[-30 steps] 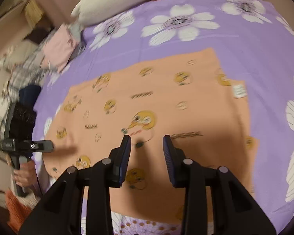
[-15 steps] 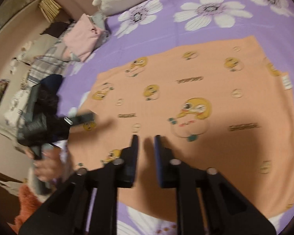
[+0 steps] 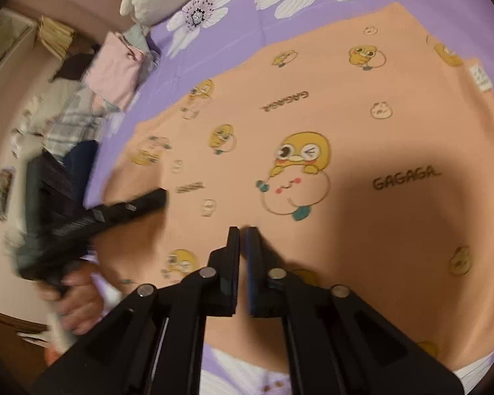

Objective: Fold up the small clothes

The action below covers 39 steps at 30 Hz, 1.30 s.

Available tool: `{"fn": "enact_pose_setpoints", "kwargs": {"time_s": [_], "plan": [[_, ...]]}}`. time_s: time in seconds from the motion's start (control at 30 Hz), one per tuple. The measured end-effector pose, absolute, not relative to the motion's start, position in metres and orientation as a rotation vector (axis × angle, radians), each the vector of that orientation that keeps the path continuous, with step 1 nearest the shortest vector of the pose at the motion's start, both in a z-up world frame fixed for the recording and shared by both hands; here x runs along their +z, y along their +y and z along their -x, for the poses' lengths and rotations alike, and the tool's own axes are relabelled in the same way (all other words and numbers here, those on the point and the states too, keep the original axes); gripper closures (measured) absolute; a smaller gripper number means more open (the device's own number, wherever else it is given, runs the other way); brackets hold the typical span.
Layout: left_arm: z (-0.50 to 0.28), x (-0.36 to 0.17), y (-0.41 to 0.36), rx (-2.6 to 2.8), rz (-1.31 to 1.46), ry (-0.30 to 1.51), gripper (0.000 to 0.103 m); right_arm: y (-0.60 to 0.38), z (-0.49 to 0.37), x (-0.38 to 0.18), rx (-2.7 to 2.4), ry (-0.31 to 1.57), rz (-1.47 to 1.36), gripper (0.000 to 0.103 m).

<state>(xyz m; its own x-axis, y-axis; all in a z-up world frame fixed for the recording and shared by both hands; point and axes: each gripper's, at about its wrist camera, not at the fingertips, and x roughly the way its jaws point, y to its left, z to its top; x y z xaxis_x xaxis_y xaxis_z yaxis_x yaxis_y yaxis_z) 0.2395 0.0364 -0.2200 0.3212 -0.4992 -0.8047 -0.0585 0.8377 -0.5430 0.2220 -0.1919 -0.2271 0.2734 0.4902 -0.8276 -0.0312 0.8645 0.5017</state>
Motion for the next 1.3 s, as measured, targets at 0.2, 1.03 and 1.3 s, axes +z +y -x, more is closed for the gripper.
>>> {"fn": "enact_pose_setpoints", "kwargs": {"time_s": [0.2,1.03,1.3], "plan": [[-0.225,-0.196,0.048,-0.314,0.603,1.174,0.090,-0.195,-0.212,-0.214,0.338,1.250,-0.407,0.103],[-0.213,-0.157,-0.038,-0.408,0.550,1.106,0.028,-0.337,-0.198,-0.230,0.293,1.222,-1.077,0.068],[-0.203,-0.204,-0.008,-0.289,0.654,1.283,0.028,-0.356,-0.193,-0.237,0.346,1.152,-1.277,0.053]]}}
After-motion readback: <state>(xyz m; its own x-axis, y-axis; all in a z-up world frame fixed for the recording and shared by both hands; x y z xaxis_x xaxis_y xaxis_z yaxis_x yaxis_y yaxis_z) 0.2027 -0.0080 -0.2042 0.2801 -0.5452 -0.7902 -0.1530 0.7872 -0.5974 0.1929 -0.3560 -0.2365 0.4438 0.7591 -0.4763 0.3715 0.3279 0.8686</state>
